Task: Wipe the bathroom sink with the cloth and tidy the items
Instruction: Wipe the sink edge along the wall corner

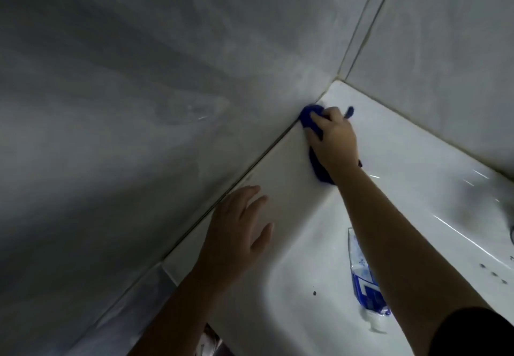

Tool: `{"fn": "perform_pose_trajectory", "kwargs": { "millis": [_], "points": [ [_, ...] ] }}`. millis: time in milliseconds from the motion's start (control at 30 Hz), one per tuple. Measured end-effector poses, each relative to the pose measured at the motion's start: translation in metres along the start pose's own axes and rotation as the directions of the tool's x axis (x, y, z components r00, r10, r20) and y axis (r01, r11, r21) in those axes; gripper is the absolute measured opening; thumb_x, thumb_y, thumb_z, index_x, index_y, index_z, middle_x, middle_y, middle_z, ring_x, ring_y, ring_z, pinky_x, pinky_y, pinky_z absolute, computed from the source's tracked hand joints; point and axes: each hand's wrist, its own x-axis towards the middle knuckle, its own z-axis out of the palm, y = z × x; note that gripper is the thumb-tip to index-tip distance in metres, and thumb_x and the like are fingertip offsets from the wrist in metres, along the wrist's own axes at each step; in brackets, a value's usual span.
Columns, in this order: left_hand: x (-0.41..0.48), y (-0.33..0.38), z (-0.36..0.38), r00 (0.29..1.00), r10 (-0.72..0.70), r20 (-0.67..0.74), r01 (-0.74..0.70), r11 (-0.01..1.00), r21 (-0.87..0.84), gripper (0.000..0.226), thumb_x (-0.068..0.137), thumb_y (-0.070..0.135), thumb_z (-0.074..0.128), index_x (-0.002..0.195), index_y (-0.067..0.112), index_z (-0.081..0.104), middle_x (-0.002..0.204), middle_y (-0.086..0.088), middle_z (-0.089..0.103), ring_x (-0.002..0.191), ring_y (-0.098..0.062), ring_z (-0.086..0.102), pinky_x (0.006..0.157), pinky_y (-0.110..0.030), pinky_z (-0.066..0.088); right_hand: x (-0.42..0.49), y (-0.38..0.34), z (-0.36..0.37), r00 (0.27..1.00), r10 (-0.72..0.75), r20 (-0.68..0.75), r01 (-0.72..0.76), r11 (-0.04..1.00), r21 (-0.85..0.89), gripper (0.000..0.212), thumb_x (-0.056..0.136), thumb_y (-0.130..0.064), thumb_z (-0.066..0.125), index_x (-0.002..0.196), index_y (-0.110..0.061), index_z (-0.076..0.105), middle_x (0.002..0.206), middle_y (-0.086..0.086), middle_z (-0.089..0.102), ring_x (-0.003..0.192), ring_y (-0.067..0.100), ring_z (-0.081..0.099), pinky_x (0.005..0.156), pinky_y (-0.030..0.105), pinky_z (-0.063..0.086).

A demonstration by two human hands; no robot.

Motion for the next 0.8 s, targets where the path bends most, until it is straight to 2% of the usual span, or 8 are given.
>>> {"fn": "perform_pose_trajectory", "kwargs": {
  "millis": [100, 233, 267, 400, 533, 633, 700, 800],
  "points": [
    [-0.011, -0.002, -0.011, 0.993, -0.112, -0.030, 0.112, 0.994, 0.004, 0.039, 0.086, 0.031, 0.050, 0.112, 0.005, 0.063, 0.120, -0.011, 0.059, 0.110, -0.020, 0.052, 0.089, -0.035, 0.045, -0.065, -0.046, 0.006, 0.981, -0.188, 0.050, 0.183, 0.978, 0.096, 0.033, 0.086, -0.025, 0.056, 0.115, -0.011, 0.061, 0.114, 0.013, 0.057, 0.094, 0.034, 0.054, 0.070, 0.037, 0.048],
    [-0.011, 0.005, -0.017, 0.974, -0.211, -0.079, 0.208, 0.977, -0.039, 0.040, 0.086, 0.031, 0.048, 0.113, 0.004, 0.062, 0.120, -0.010, 0.058, 0.110, -0.019, 0.052, 0.090, -0.035, 0.046, -0.092, -0.030, -0.012, 0.849, -0.513, 0.128, 0.500, 0.857, 0.120, 0.035, 0.085, -0.031, 0.048, 0.108, -0.011, 0.066, 0.107, 0.013, 0.063, 0.081, 0.032, 0.059, 0.065, 0.035, 0.050],
    [-0.014, 0.006, -0.019, 0.979, -0.185, -0.089, 0.184, 0.983, -0.024, 0.039, 0.086, 0.030, 0.049, 0.113, 0.004, 0.062, 0.120, -0.011, 0.059, 0.110, -0.021, 0.053, 0.090, -0.034, 0.045, -0.079, -0.020, -0.014, 0.870, -0.484, 0.098, 0.478, 0.875, 0.076, 0.035, 0.085, -0.030, 0.049, 0.107, -0.009, 0.066, 0.106, 0.014, 0.064, 0.082, 0.033, 0.060, 0.066, 0.036, 0.050],
    [-0.043, -0.001, -0.033, 0.986, -0.133, -0.102, 0.140, 0.988, 0.070, 0.040, 0.085, 0.028, 0.049, 0.117, 0.005, 0.057, 0.118, -0.012, 0.059, 0.110, -0.022, 0.051, 0.091, -0.034, 0.041, -0.048, -0.025, -0.001, 1.000, -0.007, -0.014, 0.008, 1.000, 0.005, 0.032, 0.086, -0.020, 0.056, 0.115, -0.007, 0.061, 0.113, 0.017, 0.056, 0.094, 0.039, 0.053, 0.072, 0.039, 0.045],
    [-0.085, -0.008, -0.046, 0.967, -0.230, -0.110, 0.242, 0.964, 0.108, 0.043, 0.085, 0.030, 0.048, 0.120, 0.006, 0.055, 0.121, -0.012, 0.058, 0.110, -0.024, 0.051, 0.090, -0.040, 0.042, -0.119, -0.105, 0.019, 0.980, -0.196, 0.033, 0.191, 0.974, 0.124, 0.038, 0.085, -0.027, 0.044, 0.111, -0.007, 0.061, 0.107, 0.017, 0.058, 0.081, 0.035, 0.056, 0.064, 0.039, 0.048],
    [-0.108, -0.003, -0.056, 0.946, -0.311, -0.090, 0.320, 0.942, 0.106, 0.048, 0.090, 0.037, 0.043, 0.118, 0.002, 0.059, 0.121, -0.013, 0.058, 0.110, -0.025, 0.050, 0.090, -0.041, 0.046, -0.170, -0.121, 0.008, 0.824, -0.534, 0.191, 0.490, 0.839, 0.236, 0.038, 0.084, -0.030, 0.042, 0.110, -0.012, 0.063, 0.106, 0.013, 0.062, 0.071, 0.031, 0.056, 0.055, 0.035, 0.048],
    [-0.119, 0.001, -0.061, 0.942, -0.327, -0.074, 0.334, 0.935, 0.120, 0.051, 0.092, 0.042, 0.039, 0.116, 0.002, 0.060, 0.120, -0.013, 0.059, 0.110, -0.024, 0.049, 0.091, -0.041, 0.045, -0.158, -0.099, 0.002, 0.761, -0.624, 0.177, 0.592, 0.779, 0.205, 0.037, 0.083, -0.030, 0.043, 0.107, -0.012, 0.065, 0.105, 0.014, 0.064, 0.070, 0.032, 0.058, 0.054, 0.035, 0.050],
    [-0.136, 0.009, -0.071, 0.942, -0.325, -0.086, 0.334, 0.931, 0.145, 0.044, 0.085, 0.033, 0.045, 0.113, 0.003, 0.061, 0.117, -0.014, 0.061, 0.107, -0.024, 0.050, 0.089, -0.039, 0.043, -0.118, -0.065, -0.002, 0.947, -0.316, 0.053, 0.312, 0.948, 0.068, 0.037, 0.084, -0.028, 0.047, 0.109, -0.008, 0.065, 0.109, 0.018, 0.061, 0.086, 0.039, 0.060, 0.065, 0.041, 0.051]
  ]
}}
